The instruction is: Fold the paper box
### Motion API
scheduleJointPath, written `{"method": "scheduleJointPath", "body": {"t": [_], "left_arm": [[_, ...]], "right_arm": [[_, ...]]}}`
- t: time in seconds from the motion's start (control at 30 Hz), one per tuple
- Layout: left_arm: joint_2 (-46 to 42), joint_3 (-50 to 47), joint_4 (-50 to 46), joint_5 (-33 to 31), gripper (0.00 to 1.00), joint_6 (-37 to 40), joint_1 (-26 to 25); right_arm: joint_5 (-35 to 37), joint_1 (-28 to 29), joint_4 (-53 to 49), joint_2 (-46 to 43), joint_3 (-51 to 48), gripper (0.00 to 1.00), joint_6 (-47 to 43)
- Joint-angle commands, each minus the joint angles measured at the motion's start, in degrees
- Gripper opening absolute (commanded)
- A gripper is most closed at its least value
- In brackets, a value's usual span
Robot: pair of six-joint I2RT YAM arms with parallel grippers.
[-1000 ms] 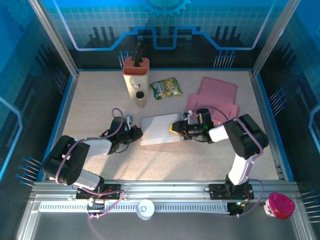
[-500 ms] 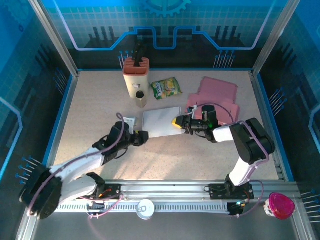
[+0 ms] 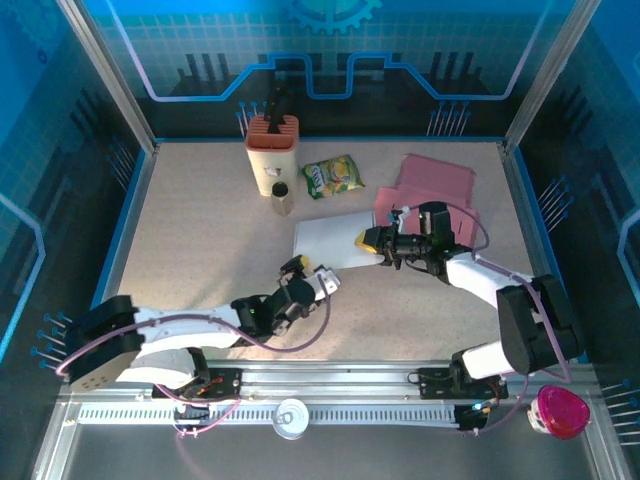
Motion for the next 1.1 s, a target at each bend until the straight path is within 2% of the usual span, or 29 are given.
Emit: {"method": "scheduleJointPath", "body": {"t": [0.0,0.2,0.43,0.57,0.73,0.83,0.93,1.0,1.07], "left_arm": [[4.5,2.4,14.9,-11.6,0.72,13.6,-0.9],[13.1,4.1,22.8,-11.7,0.71,20.6,-2.4],[14.9,5.5,25.0,-11.0,0.51,22.5,-2.9],[10.9,7.5,12.7,-7.3,0.33,17.0,-2.9],[6.9,8.8,1.4,-4.2,0.33,11.6,-2.9],[3.9,12.1,-12.3,-0.1,0.33,5.4,-2.8],[1.0,16.1,-26.3,5.9,0.33,-2.6,-2.2],[0.0,19.5,-35.4,11.0,0.32,-8.9,-1.3],[-0.2,22.3,-42.3,15.5,0.30,-13.3,-0.5]], "right_arm": [[-0.2,-0.8,-10.3,-2.0,1.9,0.26,-3.0],[-0.7,-1.1,-11.8,-2.8,2.1,0.26,-2.0],[-1.3,-1.7,-9.9,-3.1,0.6,0.27,1.3],[-1.3,-2.8,-10.1,-4.1,0.3,0.33,1.6],[-2.0,-4.8,-11.0,-5.3,0.5,0.51,0.9],[0.0,-7.6,-15.7,-9.6,1.2,0.64,-2.7],[6.7,-10.6,-27.7,-16.5,4.1,0.72,-11.6],[13.1,-11.7,-35.1,-21.1,6.5,0.72,-17.4],[17.7,-12.2,-37.8,-24.9,7.2,0.72,-20.1]]}}
